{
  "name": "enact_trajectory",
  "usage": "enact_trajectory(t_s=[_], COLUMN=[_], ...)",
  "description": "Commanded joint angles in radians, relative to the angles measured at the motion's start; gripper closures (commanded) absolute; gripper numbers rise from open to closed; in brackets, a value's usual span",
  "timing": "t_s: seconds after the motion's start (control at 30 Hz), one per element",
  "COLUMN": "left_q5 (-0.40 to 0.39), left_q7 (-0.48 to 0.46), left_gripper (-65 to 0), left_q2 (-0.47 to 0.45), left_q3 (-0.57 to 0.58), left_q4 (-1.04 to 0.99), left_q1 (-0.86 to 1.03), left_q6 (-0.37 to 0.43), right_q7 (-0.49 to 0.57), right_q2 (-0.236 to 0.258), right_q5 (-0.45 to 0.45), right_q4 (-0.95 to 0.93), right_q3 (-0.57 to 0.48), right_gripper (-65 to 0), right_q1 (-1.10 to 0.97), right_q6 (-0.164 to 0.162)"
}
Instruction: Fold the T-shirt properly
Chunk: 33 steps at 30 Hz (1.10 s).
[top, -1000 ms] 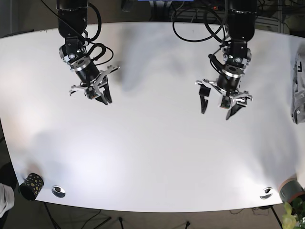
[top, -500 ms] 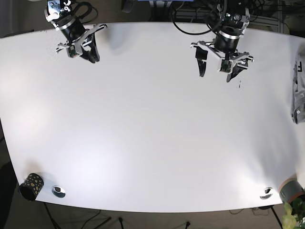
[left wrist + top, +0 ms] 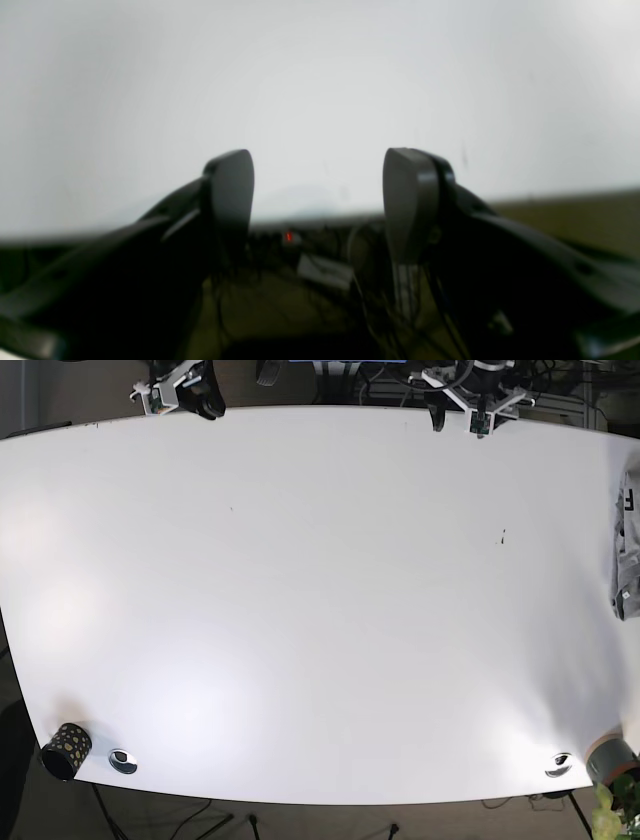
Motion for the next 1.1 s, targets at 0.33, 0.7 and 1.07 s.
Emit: enact_trajectory(t_s=[0.33, 0.7, 1.07], left_q5=[-0.002, -0.002, -0.002], left_q7=[-0.020, -0.023, -0.112], left_gripper=[-34.4, -23.5, -23.1], left_q2=[0.027, 0.019, -0.013], left_q3=[-0.004, -0.024, -0.063], left_q4=[-0.148, -0.573, -0.929], left_q1=[0.172, -0.080, -0.330], left_q6=[0.006, 0.006, 0.007], right_q7=[0.025, 0.026, 0.034], right_q2=[0.017, 0.014, -0.028], right_q5=[0.006, 0.006, 0.006], right_q4=[-0.194, -0.556, -0.857], right_q3=[-0.001, -0.140, -0.260], right_gripper=[-5.9, -5.9, -5.7], right_q1=[-0.130, 0.120, 0.352], right_q6=[0.005, 0.003, -0.003])
